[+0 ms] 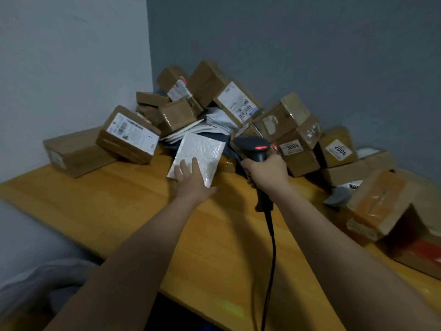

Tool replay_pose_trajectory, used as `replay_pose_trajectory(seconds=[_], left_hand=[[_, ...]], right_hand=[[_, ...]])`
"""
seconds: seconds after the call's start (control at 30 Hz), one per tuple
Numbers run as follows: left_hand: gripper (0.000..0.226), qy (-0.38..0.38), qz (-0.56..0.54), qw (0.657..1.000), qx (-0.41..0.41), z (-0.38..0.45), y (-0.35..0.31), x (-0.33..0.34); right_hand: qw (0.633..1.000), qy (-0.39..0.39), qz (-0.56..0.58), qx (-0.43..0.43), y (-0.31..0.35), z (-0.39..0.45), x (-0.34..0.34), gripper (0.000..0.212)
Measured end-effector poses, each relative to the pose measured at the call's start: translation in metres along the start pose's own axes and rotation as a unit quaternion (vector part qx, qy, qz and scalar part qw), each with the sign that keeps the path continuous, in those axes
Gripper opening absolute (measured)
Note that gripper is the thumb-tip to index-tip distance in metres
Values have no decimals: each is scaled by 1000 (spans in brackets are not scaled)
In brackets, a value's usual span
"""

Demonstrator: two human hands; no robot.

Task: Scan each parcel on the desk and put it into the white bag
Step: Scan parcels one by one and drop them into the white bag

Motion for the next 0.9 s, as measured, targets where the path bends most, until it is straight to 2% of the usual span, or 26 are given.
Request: replay_pose_trajectory(seconds=[0.13, 0.23, 0.3, 0.43, 0.6, 0.67, 0.77, 0.9], left_hand=[[124, 4, 10, 999, -46, 27, -2, 19], [124, 0, -13, 998, -57, 36, -3, 25], [109, -22, -9, 999, -41, 37, -3, 26], [60, -77, -29, 997, -1, 33, -2, 22], [20, -120, -85, 989, 7, 6, 6, -5], [16, -139, -128, 982, 20, -12, 12, -21], [23, -146, -244, 958, 48, -45, 23, -45], [27, -38, -391, 919, 46, -90, 42, -76]], right_hand=[[1000, 10, 6, 13, -8, 14, 2, 16], [999, 17, 22, 18, -13, 18, 0, 13], [999, 25, 29, 16, -16, 17, -3, 12], [999, 32, 26, 16, -17, 11, -10, 15], [998, 42, 35, 27, -15, -5, -19, 15], [997, 46, 52, 34, -12, -16, -22, 15], [994, 56, 91, 27, -6, -35, -26, 12], [983, 41, 180, 24, 4, -58, -31, 8]])
Point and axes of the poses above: each hand's wrist, its own z-axis towards the middle knuckle, its own x-axis out of the palm, y = z × x, the point moved 2 cm from there along z, towards the middle knuckle, and after that the axes turned 3 degrees about -x, right-handed, at the moved point
